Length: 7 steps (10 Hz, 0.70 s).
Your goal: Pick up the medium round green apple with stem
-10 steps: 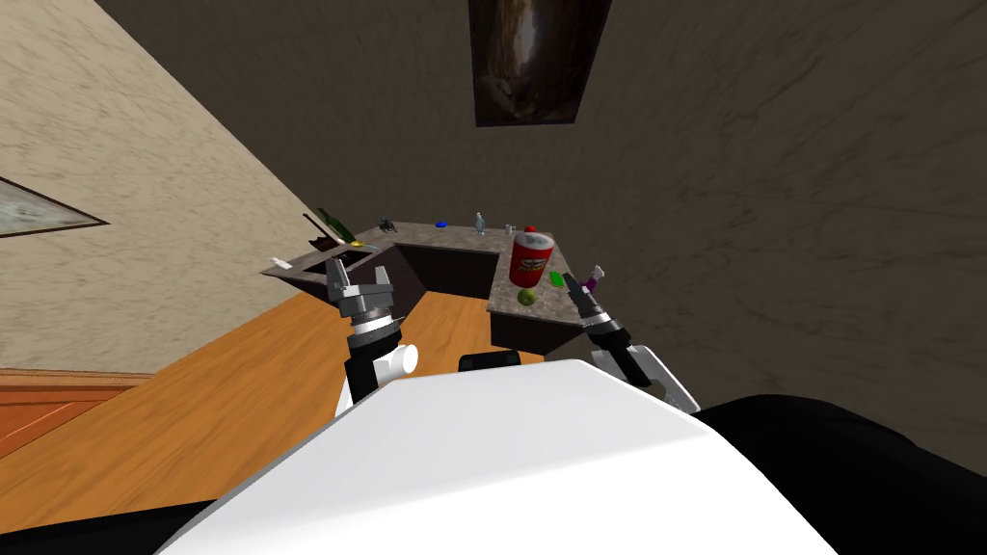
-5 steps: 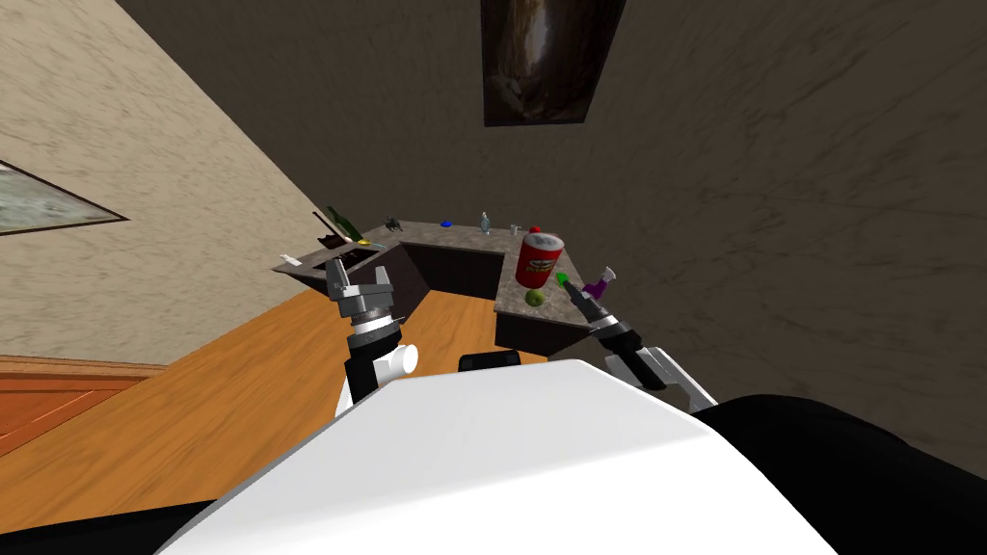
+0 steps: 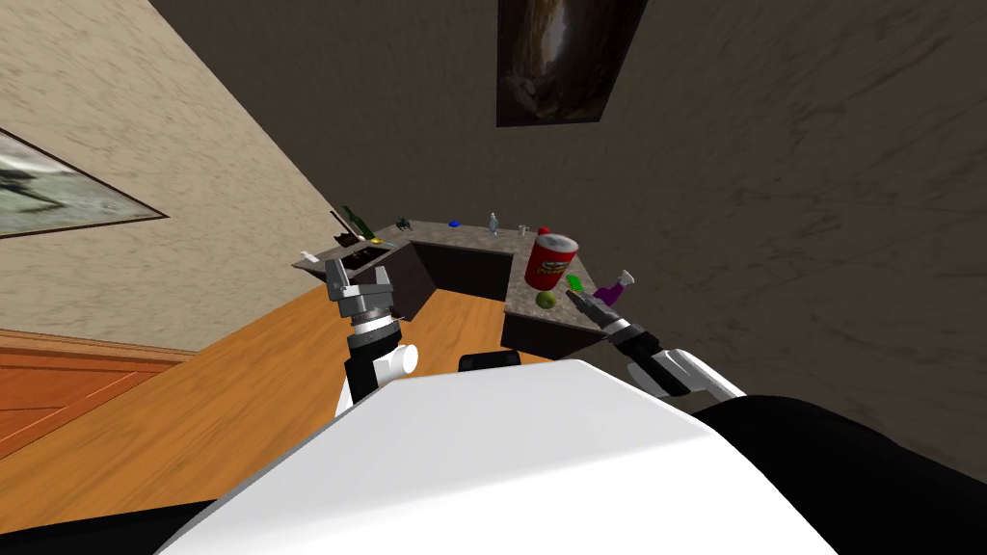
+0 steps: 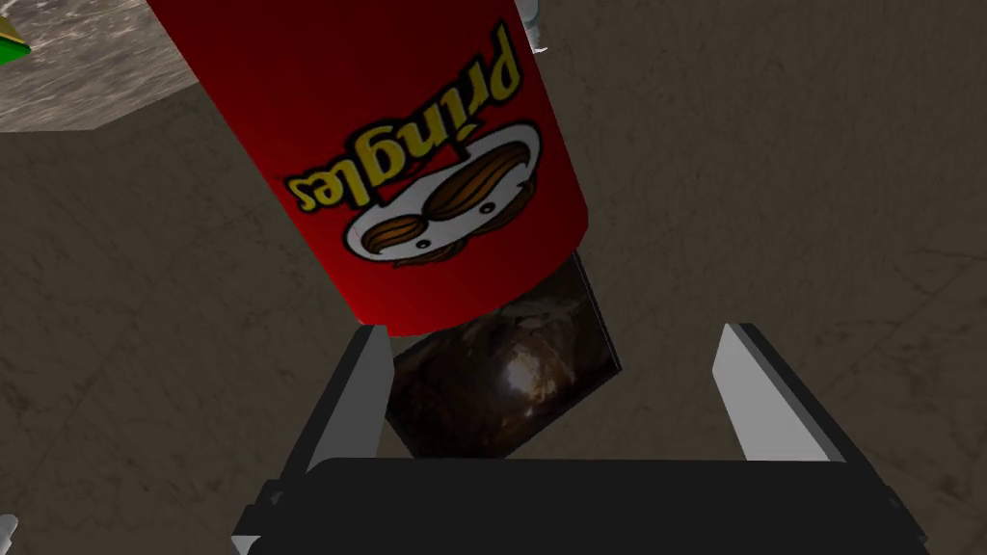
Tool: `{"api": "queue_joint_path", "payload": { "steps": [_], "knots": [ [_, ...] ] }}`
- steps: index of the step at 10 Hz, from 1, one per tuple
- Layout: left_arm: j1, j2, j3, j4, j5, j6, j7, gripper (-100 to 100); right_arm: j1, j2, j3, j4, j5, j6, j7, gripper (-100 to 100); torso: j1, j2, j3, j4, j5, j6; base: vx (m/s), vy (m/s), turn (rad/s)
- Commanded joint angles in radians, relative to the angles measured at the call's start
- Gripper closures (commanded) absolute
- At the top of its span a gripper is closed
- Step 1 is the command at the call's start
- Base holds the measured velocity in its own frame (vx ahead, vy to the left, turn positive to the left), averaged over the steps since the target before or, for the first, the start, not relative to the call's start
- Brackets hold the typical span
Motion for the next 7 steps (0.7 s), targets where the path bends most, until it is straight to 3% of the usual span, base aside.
{"api": "queue_joint_path", "payload": {
  "steps": [1, 7],
  "knots": [
    [0.0, 0.0, 0.0, 0.0, 0.0, 0.0, 0.0, 0, 0.018, -0.041, -0.011, 0.016, 0.016, -0.005, 0.011, -100, 0.0, 0.0, 0.0, 0.0, 0.0, 0.0, 0.023, 0.084, 0.028],
    [0.0, 0.0, 0.0, 0.0, 0.0, 0.0, 0.0, 0, 0.13, -0.225, -0.072, 0.089, 0.113, 0.012, 0.062, -100, -0.001, 0.0, 0.0, 0.0, 0.0, 0.0, 0.02, 0.073, 0.063]
  ]
}}
